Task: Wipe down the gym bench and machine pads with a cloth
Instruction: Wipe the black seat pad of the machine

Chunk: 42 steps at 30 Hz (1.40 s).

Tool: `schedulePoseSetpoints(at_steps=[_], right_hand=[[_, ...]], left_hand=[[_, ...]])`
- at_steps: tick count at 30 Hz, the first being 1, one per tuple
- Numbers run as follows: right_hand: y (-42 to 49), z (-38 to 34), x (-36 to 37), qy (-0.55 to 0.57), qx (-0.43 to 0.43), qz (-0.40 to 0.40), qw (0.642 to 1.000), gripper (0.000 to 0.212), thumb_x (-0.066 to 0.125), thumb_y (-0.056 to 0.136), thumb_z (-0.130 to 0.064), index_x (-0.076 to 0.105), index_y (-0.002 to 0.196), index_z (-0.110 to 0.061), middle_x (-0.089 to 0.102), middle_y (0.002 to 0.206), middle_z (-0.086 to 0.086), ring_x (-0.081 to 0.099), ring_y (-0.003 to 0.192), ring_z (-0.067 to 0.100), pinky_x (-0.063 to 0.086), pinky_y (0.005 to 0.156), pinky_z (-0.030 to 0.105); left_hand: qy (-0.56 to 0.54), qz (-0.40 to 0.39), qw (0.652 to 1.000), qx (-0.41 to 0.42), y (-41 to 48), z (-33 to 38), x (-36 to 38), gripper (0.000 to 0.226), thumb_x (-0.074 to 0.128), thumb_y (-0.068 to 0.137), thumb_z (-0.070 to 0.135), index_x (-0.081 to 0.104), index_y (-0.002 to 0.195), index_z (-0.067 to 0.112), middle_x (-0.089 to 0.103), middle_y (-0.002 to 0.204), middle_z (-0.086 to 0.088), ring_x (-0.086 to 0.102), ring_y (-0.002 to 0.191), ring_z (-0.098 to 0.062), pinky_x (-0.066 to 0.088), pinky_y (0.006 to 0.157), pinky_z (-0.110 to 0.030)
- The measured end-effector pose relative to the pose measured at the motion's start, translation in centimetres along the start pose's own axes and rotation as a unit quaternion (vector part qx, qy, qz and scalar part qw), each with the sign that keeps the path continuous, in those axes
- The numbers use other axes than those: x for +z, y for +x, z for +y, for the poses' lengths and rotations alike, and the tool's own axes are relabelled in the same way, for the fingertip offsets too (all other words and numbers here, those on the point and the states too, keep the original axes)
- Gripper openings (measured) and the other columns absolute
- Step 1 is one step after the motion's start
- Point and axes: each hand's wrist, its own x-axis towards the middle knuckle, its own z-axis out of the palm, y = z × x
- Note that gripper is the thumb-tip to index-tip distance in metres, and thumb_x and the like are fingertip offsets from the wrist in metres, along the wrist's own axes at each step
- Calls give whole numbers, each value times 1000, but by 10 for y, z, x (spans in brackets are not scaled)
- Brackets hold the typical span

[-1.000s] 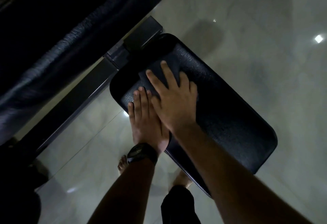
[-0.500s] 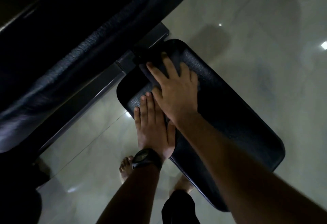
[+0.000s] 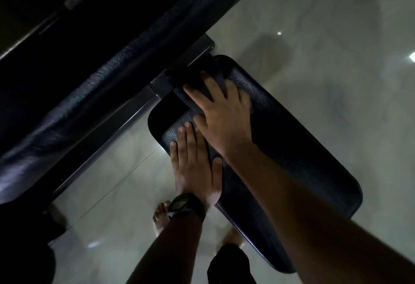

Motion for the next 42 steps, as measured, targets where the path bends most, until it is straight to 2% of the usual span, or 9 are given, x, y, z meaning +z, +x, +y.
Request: schedulePoseSetpoints(at_steps=[4, 9, 11, 15, 19, 26, 34, 40, 42], right_hand=[[47, 33, -6, -48, -71, -59, 995, 64, 53, 93, -53, 32, 153, -45, 33, 162, 3, 45, 132, 40, 43, 98, 55], [5, 42, -6, -5, 286, 9, 958, 64, 50, 96, -47, 30, 155, -34, 33, 160, 11, 48, 125, 40, 40, 95, 51], [-22, 21, -1, -9, 344, 36, 938, 64, 54, 93, -45, 35, 153, -34, 37, 158, 11, 48, 125, 43, 40, 94, 53], [-50, -21, 5, -15, 208, 13, 978, 63, 50, 90, -50, 41, 151, -36, 37, 160, 8, 45, 130, 44, 40, 96, 56], [-23, 25, -5, -61, 7, -29, 998, 68, 53, 94, -50, 27, 156, -41, 27, 165, 6, 43, 134, 43, 42, 99, 57], [-78, 22, -2, -31, 326, 56, 943, 63, 48, 91, -45, 39, 152, -34, 38, 160, 10, 47, 128, 45, 40, 95, 56], [-65, 21, -8, -60, 36, -40, 997, 70, 56, 92, -48, 26, 155, -45, 25, 166, 3, 43, 133, 43, 43, 96, 59], [-93, 11, -3, -34, 353, 40, 934, 68, 57, 92, -45, 33, 155, -38, 31, 163, 9, 47, 125, 46, 42, 89, 53], [-113, -21, 2, -29, 368, 36, 929, 69, 60, 90, -46, 37, 154, -36, 35, 161, 10, 49, 121, 46, 43, 88, 53]], left_hand=[[4, 14, 1000, 10, 1, -1, 1, 79, 35, 96, 43, 9, 158, 2, -1, 167, -14, -2, 156, -28, -9, 126, -43], [-15, 13, 1000, 6, 0, -1, -1, 77, 31, 96, 42, 11, 158, 1, 5, 167, -16, 4, 156, -32, -5, 126, -44], [-8, 13, 1000, 12, -1, 0, 0, 79, 35, 96, 43, 6, 158, 2, 2, 167, -15, 4, 156, -31, -3, 126, -45], [54, -9, 998, 9, 0, -1, 1, 101, 45, 92, 62, -7, 156, 5, -12, 165, -13, -5, 154, -28, -13, 124, -43], [12, -2, 1000, 6, 1, 0, 0, 77, 35, 98, 44, 13, 159, 2, 1, 167, -16, 2, 156, -30, -4, 126, -44], [-35, -1, 999, 14, 0, -3, -4, 73, 31, 101, 41, 12, 160, 3, 5, 169, -16, -1, 157, -27, -10, 126, -41], [-63, -32, 997, 44, -4, -13, -12, 66, 19, 101, 38, -5, 157, 12, -14, 166, -7, -23, 152, -16, -24, 120, -31], [-69, -31, 997, 23, -5, -11, -17, 71, 20, 100, 42, -3, 161, 11, -19, 165, -4, -22, 152, -15, -24, 120, -32], [-73, -49, 996, 20, -7, -16, -18, 71, 21, 102, 42, -10, 160, 14, -24, 164, -3, -25, 151, -15, -25, 119, -31]])
